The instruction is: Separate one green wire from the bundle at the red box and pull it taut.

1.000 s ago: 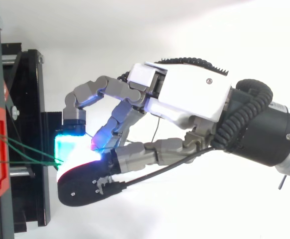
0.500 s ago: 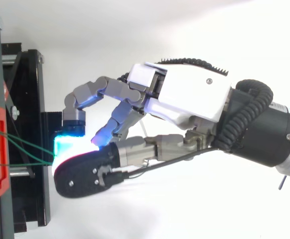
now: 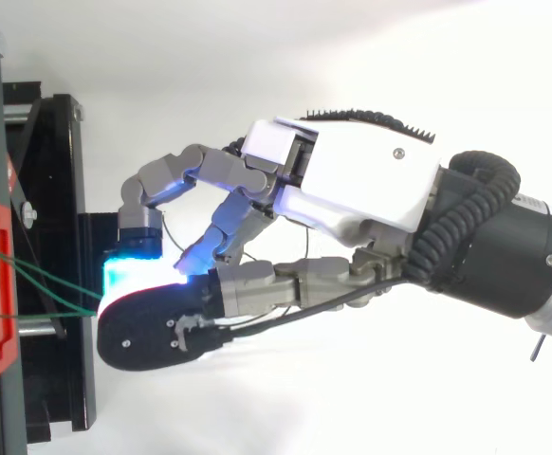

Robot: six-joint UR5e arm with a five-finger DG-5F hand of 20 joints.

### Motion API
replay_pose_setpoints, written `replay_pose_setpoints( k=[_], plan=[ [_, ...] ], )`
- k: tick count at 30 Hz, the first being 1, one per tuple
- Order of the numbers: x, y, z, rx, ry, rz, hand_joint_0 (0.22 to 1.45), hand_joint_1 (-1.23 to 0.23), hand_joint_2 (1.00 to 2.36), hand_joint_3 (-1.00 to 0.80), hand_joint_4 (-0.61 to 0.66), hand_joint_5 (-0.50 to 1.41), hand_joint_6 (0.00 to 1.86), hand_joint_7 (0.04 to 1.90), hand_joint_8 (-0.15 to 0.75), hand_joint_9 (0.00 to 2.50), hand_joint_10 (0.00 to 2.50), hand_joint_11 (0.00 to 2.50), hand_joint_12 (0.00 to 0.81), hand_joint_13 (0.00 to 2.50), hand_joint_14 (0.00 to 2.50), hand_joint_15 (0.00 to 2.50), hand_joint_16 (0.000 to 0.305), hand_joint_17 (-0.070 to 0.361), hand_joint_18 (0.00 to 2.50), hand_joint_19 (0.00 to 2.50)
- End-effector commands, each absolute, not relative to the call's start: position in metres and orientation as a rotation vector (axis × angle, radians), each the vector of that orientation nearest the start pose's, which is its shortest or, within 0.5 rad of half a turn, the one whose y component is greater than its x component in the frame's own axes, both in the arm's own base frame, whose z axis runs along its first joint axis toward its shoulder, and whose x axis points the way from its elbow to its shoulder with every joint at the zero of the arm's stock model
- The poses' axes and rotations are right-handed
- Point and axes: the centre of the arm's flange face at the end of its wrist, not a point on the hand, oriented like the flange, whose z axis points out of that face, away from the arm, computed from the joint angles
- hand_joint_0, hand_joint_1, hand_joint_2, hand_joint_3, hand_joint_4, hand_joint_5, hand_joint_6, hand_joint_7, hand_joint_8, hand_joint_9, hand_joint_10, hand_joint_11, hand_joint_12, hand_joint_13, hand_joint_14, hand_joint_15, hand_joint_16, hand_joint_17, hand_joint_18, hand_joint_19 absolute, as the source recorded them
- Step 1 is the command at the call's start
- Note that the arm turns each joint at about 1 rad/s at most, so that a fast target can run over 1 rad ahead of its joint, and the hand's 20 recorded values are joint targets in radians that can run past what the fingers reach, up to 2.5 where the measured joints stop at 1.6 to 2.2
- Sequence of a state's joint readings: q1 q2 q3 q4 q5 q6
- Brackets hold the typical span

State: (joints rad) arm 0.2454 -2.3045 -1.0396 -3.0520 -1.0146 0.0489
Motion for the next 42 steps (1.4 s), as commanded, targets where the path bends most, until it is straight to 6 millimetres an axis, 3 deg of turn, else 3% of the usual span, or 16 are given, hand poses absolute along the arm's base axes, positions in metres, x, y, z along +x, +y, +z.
replay_pose_setpoints(
  k=[1, 7, 14, 20, 22, 29, 35, 42],
  plan=[
    [0.7646, -0.0002, 0.2910, 1.412, 1.038, 0.931, 0.59, -0.73, 1.01, -0.34, 0.13, -0.18, 0.90, 1.15, 0.283, 1.23, 0.03, 1.05, 0.406, 1.07, 0.02, 0.68, 0.057, 0.128, 0.97, 0.67],
    [0.7642, -0.0001, 0.2906, 1.414, 1.043, 0.929, 0.55, -0.69, 1.00, -0.48, 0.13, -0.18, 0.90, 1.12, 0.286, 1.22, 0.02, 1.04, 0.404, 1.07, 0.02, 0.66, 0.057, 0.129, 0.97, 0.66],
    [0.7647, 0.0000, 0.2897, 1.414, 1.041, 0.931, 0.51, -0.60, 1.00, -0.50, 0.14, -0.18, 0.89, 1.10, 0.308, 1.23, 0.02, 1.02, 0.424, 1.08, 0.02, 0.66, 0.060, 0.135, 0.99, 0.66],
    [0.7643, -0.0002, 0.2895, 1.416, 1.042, 0.927, 0.54, -0.71, 1.00, -0.49, 0.14, -0.18, 0.89, 1.13, 0.293, 1.23, 0.02, 1.04, 0.413, 1.07, 0.02, 0.66, 0.058, 0.131, 0.97, 0.65],
    [0.7644, -0.0001, 0.2895, 1.415, 1.043, 0.928, 0.59, -0.75, 1.01, -0.37, 0.13, -0.18, 0.89, 1.16, 0.285, 1.23, 0.03, 1.04, 0.400, 1.06, 0.03, 0.67, 0.056, 0.126, 0.96, 0.66],
    [0.7644, 0.0001, 0.2895, 1.415, 1.044, 0.930, 0.63, -0.81, 1.02, -0.20, 0.03, -0.18, 0.91, 1.21, 0.284, 1.22, 0.03, 1.05, 0.393, 1.05, 0.02, 0.65, 0.054, 0.122, 0.94, 0.65],
    [0.7643, -0.0002, 0.2895, 1.416, 1.042, 0.927, 0.70, -0.91, 1.02, -0.29, 0.00, -0.19, 0.91, 1.19, 0.271, 1.16, 0.03, 1.04, 0.383, 1.02, 0.02, 0.63, 0.053, 0.119, 0.93, 0.60],
    [0.7653, 0.0003, 0.2939, 1.414, 1.037, 0.937, 0.75, -0.91, 1.01, -0.41, -0.02, -0.19, 0.92, 1.17, 0.261, 1.14, 0.03, 1.04, 0.371, 1.00, 0.02, 0.63, 0.052, 0.116, 0.90, 0.57]
  ],
)
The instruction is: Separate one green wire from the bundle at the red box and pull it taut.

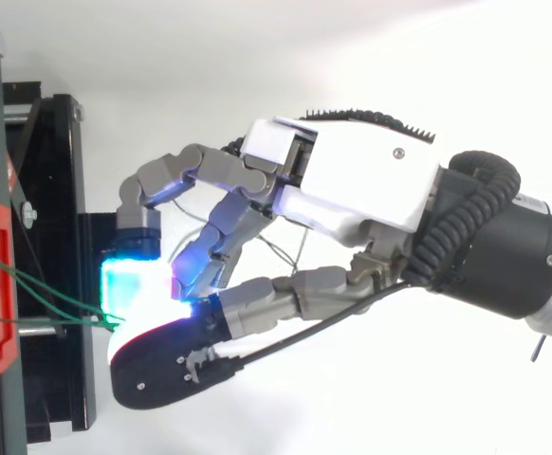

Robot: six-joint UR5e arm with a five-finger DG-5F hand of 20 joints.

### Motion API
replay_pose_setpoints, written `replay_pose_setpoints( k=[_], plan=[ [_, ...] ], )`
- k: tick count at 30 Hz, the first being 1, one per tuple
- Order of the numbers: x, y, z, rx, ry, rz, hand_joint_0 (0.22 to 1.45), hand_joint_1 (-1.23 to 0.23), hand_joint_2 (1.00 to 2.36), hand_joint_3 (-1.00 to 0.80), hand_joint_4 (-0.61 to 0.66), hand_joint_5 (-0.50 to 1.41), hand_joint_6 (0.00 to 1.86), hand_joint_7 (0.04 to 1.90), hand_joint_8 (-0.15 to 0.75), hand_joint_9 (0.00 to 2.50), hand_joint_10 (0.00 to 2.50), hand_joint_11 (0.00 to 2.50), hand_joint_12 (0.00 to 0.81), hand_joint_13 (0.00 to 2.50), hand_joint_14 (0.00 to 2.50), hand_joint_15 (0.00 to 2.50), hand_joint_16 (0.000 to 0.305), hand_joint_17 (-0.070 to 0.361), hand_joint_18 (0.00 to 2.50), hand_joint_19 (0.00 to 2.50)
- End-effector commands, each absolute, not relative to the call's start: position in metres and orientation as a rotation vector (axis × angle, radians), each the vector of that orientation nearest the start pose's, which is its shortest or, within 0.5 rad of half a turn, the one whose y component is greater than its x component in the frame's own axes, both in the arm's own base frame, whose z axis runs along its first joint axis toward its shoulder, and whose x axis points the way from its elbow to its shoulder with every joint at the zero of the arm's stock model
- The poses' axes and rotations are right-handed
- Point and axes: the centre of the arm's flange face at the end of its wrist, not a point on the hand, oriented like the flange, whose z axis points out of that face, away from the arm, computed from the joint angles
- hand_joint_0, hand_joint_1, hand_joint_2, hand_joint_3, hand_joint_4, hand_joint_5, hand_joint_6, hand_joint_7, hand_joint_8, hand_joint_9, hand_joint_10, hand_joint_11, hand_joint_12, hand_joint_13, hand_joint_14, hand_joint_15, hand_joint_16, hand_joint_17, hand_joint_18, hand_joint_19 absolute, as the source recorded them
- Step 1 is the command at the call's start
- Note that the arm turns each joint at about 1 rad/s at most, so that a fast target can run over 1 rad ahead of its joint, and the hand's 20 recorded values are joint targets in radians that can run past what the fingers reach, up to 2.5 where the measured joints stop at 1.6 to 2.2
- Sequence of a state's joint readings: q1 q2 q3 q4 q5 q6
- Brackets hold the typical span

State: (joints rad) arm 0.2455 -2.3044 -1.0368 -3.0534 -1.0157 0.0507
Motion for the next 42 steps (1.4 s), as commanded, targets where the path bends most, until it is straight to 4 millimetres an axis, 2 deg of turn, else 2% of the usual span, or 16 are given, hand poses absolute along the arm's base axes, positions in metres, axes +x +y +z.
replay_pose_setpoints(
  k=[1, 8, 12, 16, 20, 22, 25, 27, 29, 30, 33, 42],
  plan=[
    [0.7650, 0.0002, 0.2937, 1.415, 1.040, 0.934, 0.76, -0.91, 1.01, -0.44, -0.02, -0.19, 0.92, 1.17, 0.261, 1.13, 0.03, 1.04, 0.369, 1.00, 0.02, 0.63, 0.051, 0.116, 0.90, 0.57],
    [0.7611, -0.0008, 0.2911, 1.447, 1.052, 0.926, 0.77, -0.91, 1.00, -0.50, 0.00, -0.19, 0.92, 1.15, 0.257, 1.14, 0.02, 1.03, 0.363, 1.00, 0.02, 0.63, 0.051, 0.114, 0.91, 0.58],
    [0.7611, -0.0006, 0.2911, 1.447, 1.053, 0.927, 0.71, -0.91, 1.00, -0.50, 0.07, -0.18, 0.91, 1.20, 0.260, 1.16, 0.03, 1.04, 0.366, 1.01, 0.03, 0.64, 0.050, 0.113, 0.91, 0.59],
    [0.7609, -0.0007, 0.2910, 1.452, 1.049, 0.931, 0.60, -0.75, 1.00, -0.50, 0.10, -0.15, 0.90, 1.19, 0.268, 1.21, 0.03, 1.03, 0.378, 1.04, 0.02, 0.65, 0.051, 0.114, 0.92, 0.62],
    [0.7618, -0.0016, 0.2931, 1.462, 1.034, 0.946, 0.58, -0.63, 1.00, -0.50, 0.11, -0.14, 0.89, 1.22, 0.275, 1.25, 0.03, 1.03, 0.387, 1.07, 0.03, 0.65, 0.052, 0.117, 0.95, 0.65],
    [0.7615, -0.0039, 0.2944, 1.465, 1.037, 0.940, 0.60, -0.63, 1.00, -0.50, 0.10, -0.14, 0.89, 1.24, 0.276, 1.26, 0.03, 1.03, 0.385, 1.08, 0.02, 0.66, 0.052, 0.116, 0.95, 0.66],
    [0.7613, -0.0051, 0.2969, 1.468, 1.041, 0.934, 0.61, -0.69, 1.01, -0.39, 0.10, -0.14, 0.89, 1.25, 0.282, 1.27, 0.03, 1.03, 0.388, 1.08, 0.03, 0.67, 0.052, 0.117, 0.96, 0.67],
    [0.7613, -0.0050, 0.2990, 1.470, 1.046, 0.932, 0.60, -0.70, 1.01, -0.39, 0.11, -0.14, 0.89, 1.24, 0.282, 1.28, 0.03, 1.05, 0.387, 1.14, 0.03, 0.73, 0.052, 0.118, 0.98, 0.69],
    [0.7606, -0.0053, 0.2997, 1.473, 1.051, 0.925, 0.58, -0.64, 1.01, -0.44, 0.12, -0.15, 0.89, 1.23, 0.281, 1.32, 0.03, 1.12, 0.378, 1.24, 0.03, 0.86, 0.054, 0.121, 1.04, 0.72],
    [0.7606, -0.0053, 0.2997, 1.473, 1.051, 0.925, 0.55, -0.60, 1.00, -0.50, 0.13, -0.15, 0.89, 1.22, 0.287, 1.36, 0.03, 1.28, 0.371, 1.34, 0.03, 1.06, 0.055, 0.124, 1.09, 0.79],
    [0.7605, -0.0046, 0.2985, 1.474, 1.052, 0.919, 0.53, -0.56, 1.00, -0.50, 0.14, -0.16, 0.89, 1.20, 0.284, 1.40, 0.02, 1.46, 0.353, 1.43, 0.03, 1.29, 0.057, 0.127, 1.16, 0.86],
    [0.7603, -0.0023, 0.2996, 1.473, 1.052, 0.923, 0.51, -0.54, 1.00, -0.50, 0.14, -0.17, 0.89, 1.15, 0.289, 1.40, 0.02, 1.50, 0.327, 1.55, 0.01, 1.58, 0.059, 0.133, 1.20, 0.92]
  ],
)
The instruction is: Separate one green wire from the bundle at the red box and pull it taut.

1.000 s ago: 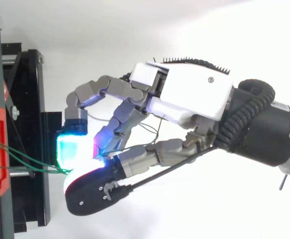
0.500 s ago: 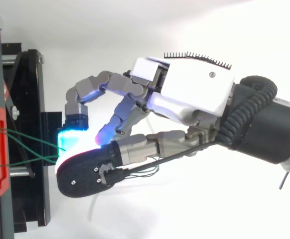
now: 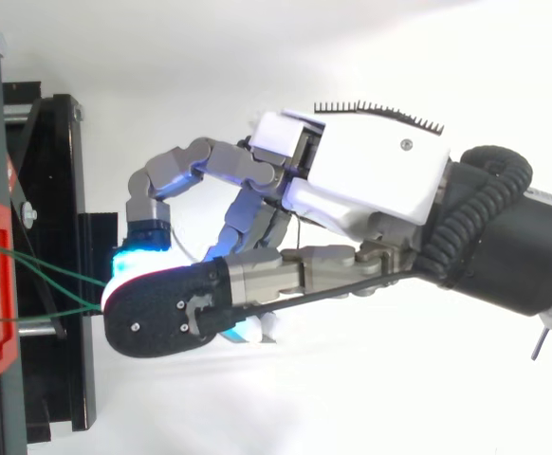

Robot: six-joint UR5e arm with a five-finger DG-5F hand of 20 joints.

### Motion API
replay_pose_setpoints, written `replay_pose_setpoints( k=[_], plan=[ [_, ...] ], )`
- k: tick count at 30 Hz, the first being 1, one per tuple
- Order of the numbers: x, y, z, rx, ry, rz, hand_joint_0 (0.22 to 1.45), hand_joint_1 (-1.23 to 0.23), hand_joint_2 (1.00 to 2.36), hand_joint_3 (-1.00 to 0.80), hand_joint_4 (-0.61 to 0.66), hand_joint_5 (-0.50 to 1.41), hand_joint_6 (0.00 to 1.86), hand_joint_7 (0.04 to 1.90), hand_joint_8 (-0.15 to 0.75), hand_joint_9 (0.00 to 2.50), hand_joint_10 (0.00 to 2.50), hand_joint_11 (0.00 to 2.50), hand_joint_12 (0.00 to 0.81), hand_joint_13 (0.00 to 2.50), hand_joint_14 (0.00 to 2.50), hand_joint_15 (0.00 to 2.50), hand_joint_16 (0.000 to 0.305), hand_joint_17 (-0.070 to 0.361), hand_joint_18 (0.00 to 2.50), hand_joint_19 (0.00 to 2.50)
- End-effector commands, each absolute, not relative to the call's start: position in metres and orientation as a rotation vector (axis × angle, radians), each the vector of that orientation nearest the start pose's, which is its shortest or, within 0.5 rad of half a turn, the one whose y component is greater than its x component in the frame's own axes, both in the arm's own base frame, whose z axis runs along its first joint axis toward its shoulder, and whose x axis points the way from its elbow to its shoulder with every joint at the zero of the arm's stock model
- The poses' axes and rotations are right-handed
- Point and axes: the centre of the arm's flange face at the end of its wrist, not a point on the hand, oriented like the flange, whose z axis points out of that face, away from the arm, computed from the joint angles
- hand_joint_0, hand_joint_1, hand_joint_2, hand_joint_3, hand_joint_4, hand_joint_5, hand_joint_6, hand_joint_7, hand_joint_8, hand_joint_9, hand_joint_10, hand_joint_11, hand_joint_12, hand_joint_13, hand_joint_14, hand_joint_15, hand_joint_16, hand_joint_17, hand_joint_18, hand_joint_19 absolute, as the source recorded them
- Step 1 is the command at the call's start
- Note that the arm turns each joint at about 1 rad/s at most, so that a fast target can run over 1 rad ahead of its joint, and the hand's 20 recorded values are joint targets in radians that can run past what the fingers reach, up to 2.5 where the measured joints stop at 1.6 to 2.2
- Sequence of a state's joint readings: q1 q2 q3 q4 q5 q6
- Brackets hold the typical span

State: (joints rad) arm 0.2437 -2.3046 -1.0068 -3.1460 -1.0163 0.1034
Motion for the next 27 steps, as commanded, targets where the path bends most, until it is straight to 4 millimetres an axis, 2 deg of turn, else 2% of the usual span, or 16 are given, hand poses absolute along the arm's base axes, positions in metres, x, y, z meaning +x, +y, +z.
replay_pose_setpoints(
  k=[1, 5, 9, 11, 12, 14, 17, 21, 27],
  plan=[
    [0.7603, -0.0023, 0.2996, 1.473, 1.052, 0.923, 0.51, -0.54, 1.00, -0.50, 0.14, -0.17, 0.89, 1.15, 0.287, 1.41, 0.02, 1.53, 0.327, 1.57, 0.01, 1.61, 0.059, 0.132, 1.21, 0.93],
    [0.7605, -0.0021, 0.2985, 1.473, 1.054, 0.923, 0.51, -0.54, 1.00, -0.50, 0.14, -0.18, 0.89, 1.13, 0.278, 1.44, 0.01, 1.68, 0.320, 1.61, 0.02, 1.74, 0.058, 0.131, 1.24, 0.97],
    [0.7605, -0.0009, 0.2997, 1.471, 1.053, 0.927, 0.50, -0.55, 1.00, -0.50, 0.14, -0.19, 0.89, 1.11, 0.272, 1.42, 0.03, 1.83, 0.336, 1.57, 0.26, 1.66, 0.059, 0.134, 1.27, 0.99],
    [0.7605, -0.0009, 0.2997, 1.471, 1.053, 0.927, 0.49, -0.57, 1.00, -0.50, 0.15, -0.19, 0.90, 1.08, 0.274, 1.35, 0.30, 1.77, 0.345, 1.55, 0.39, 1.61, 0.060, 0.136, 1.28, 1.01],
    [0.7605, -0.0009, 0.2997, 1.471, 1.053, 0.927, 0.49, -0.57, 1.00, -0.50, 0.15, -0.19, 0.90, 1.07, 0.266, 1.33, 0.34, 1.77, 0.342, 1.54, 0.43, 1.60, 0.060, 0.136, 1.28, 1.02],
    [0.7606, -0.0008, 0.2997, 1.471, 1.054, 0.928, 0.48, -0.60, 1.00, -0.50, 0.16, -0.20, 0.90, 1.06, 0.276, 1.24, 0.64, 1.63, 0.343, 1.51, 0.53, 1.57, 0.061, 0.136, 1.29, 1.03],
    [0.7609, -0.0017, 0.3004, 1.472, 1.052, 0.930, 0.49, -0.65, 1.00, -0.50, 0.15, -0.20, 0.90, 1.04, 0.267, 1.23, 0.70, 1.60, 0.336, 1.49, 0.59, 1.55, 0.060, 0.134, 1.28, 1.04],
    [0.7602, -0.0020, 0.3006, 1.475, 1.055, 0.925, 0.58, -0.70, 1.00, -0.50, 0.12, -0.20, 0.90, 1.08, 0.235, 1.22, 0.62, 1.69, 0.306, 1.46, 0.54, 1.61, 0.053, 0.119, 1.23, 1.08],
    [0.7598, -0.0055, 0.3035, 1.480, 1.059, 0.916, 0.63, -0.74, 1.01, -0.35, 0.10, -0.20, 0.90, 1.11, 0.233, 1.21, 0.60, 1.72, 0.297, 1.46, 0.48, 1.65, 0.052, 0.116, 1.20, 1.07]
  ],
)
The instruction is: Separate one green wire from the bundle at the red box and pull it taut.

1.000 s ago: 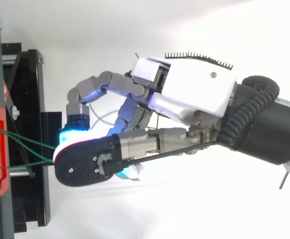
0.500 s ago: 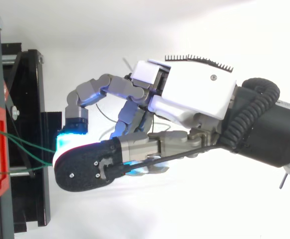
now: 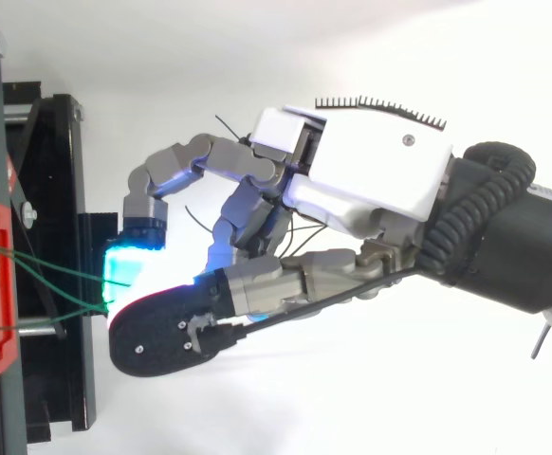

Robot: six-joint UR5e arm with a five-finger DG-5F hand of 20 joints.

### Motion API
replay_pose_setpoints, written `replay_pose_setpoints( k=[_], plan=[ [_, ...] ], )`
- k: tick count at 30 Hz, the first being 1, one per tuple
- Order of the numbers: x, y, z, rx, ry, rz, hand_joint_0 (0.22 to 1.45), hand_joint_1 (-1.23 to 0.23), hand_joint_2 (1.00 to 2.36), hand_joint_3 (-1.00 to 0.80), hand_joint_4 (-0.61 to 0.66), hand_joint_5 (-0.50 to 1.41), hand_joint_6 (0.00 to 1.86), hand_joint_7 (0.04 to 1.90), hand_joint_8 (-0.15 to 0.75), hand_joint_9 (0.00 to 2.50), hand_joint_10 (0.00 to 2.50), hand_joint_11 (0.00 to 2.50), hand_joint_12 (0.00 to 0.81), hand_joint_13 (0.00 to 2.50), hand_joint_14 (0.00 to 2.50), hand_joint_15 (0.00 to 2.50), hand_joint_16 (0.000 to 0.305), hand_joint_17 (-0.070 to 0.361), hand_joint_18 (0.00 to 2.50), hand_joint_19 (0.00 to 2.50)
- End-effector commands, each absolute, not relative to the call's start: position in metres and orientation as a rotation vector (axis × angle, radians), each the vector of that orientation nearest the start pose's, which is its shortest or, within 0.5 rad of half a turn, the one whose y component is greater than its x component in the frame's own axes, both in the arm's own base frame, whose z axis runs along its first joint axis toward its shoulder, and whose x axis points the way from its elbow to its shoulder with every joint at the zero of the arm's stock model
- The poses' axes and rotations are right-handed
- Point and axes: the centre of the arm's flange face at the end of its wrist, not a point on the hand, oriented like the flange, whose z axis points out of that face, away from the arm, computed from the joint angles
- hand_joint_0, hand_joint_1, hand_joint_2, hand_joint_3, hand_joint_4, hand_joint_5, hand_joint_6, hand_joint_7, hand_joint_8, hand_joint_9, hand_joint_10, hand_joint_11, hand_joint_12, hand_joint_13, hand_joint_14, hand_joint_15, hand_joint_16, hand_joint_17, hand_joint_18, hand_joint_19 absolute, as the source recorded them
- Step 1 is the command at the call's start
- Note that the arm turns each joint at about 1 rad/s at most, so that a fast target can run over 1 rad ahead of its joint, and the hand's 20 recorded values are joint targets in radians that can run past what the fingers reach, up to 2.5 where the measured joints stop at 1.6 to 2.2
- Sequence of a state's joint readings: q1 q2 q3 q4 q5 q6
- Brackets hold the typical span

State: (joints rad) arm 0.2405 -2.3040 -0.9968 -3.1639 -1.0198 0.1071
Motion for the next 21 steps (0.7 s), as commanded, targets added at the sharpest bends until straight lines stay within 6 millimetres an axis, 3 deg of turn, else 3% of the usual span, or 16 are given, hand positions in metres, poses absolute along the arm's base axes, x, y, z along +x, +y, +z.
replay_pose_setpoints(
  k=[1, 6, 13, 21],
  plan=[
    [0.7597, -0.0065, 0.3034, 1.481, 1.060, 0.915, 0.63, -0.75, 1.02, -0.31, 0.08, -0.20, 0.91, 1.12, 0.240, 1.21, 0.60, 1.71, 0.300, 1.46, 0.47, 1.66, 0.052, 0.116, 1.19, 1.07],
    [0.7594, -0.0055, 0.3032, 1.484, 1.062, 0.916, 0.65, -0.78, 1.02, -0.25, 0.03, -0.19, 0.92, 1.13, 0.236, 1.19, 0.60, 1.72, 0.300, 1.45, 0.43, 1.68, 0.051, 0.115, 1.18, 1.06],
    [0.7593, -0.0078, 0.3032, 1.485, 1.060, 0.913, 0.72, -0.86, 1.00, -0.49, 0.05, -0.19, 0.92, 1.08, 0.236, 1.17, 0.60, 1.70, 0.297, 1.44, 0.34, 1.72, 0.050, 0.111, 1.14, 1.03],
    [0.7596, -0.0076, 0.3039, 1.482, 1.062, 0.914, 0.65, -0.81, 1.00, -0.50, 0.09, -0.18, 0.91, 1.11, 0.243, 1.22, 0.56, 1.71, 0.297, 1.46, 0.30, 1.74, 0.048, 0.108, 1.14, 1.04]
  ],
)
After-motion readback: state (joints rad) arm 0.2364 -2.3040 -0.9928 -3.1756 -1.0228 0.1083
